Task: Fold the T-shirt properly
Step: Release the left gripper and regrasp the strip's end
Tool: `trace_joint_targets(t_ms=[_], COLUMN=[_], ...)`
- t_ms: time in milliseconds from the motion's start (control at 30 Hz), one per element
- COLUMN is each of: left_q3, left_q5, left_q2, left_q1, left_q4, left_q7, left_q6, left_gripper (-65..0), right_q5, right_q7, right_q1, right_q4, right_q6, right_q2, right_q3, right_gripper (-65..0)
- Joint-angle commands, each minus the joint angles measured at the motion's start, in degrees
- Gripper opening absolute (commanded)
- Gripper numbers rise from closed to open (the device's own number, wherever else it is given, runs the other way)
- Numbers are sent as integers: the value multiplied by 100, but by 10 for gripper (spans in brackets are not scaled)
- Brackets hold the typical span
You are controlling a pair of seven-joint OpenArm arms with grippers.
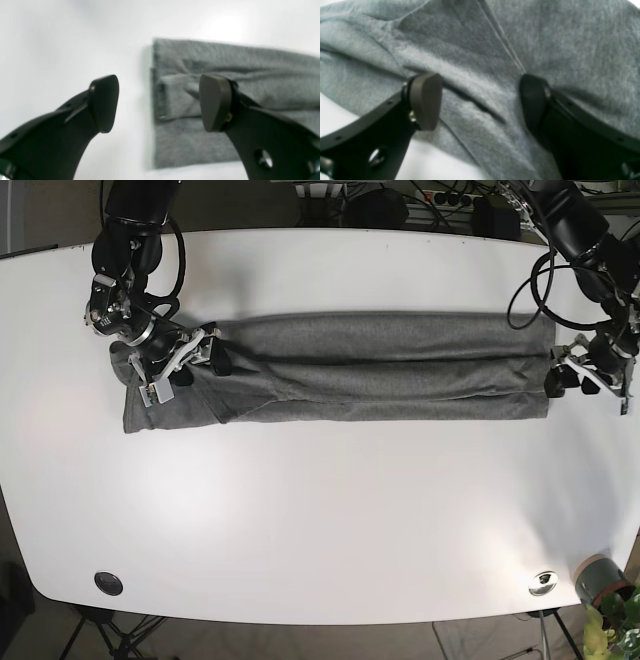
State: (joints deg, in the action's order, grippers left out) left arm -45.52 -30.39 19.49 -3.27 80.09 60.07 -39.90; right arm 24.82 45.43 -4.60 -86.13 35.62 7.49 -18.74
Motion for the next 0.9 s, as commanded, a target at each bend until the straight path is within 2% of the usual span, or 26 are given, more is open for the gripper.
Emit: trace_joint_targets(t_ms=[0,167,300,433,867], left_q3=[-130,-130,-68,187,275], left_q5=[-306,-798,-1018,-1036,-1000], left_q2=[254,517,526,500,324], left_q1=[-38,129,226,243,190], left_q4=[-128,-849,-1025,-1051,-1631], left_q7=[-25,-16,-16,-25,-34], left_q6=[-10,-10,-10,-10,-10], left_gripper=[-176,-176,-176,-176,-178], right_q5=[19,19,19,19,46], right_q7=[24,24,24,24,24], right_q1=[51,51,60,60,51], right_q4=[-51,-51,-51,-51,-51], right_q6=[3,12,12,12,12], right_q2=[56,38,38,38,38], right_q3=[-11,-11,-11,-20,-47], right_gripper=[-176,-176,-176,-176,-176])
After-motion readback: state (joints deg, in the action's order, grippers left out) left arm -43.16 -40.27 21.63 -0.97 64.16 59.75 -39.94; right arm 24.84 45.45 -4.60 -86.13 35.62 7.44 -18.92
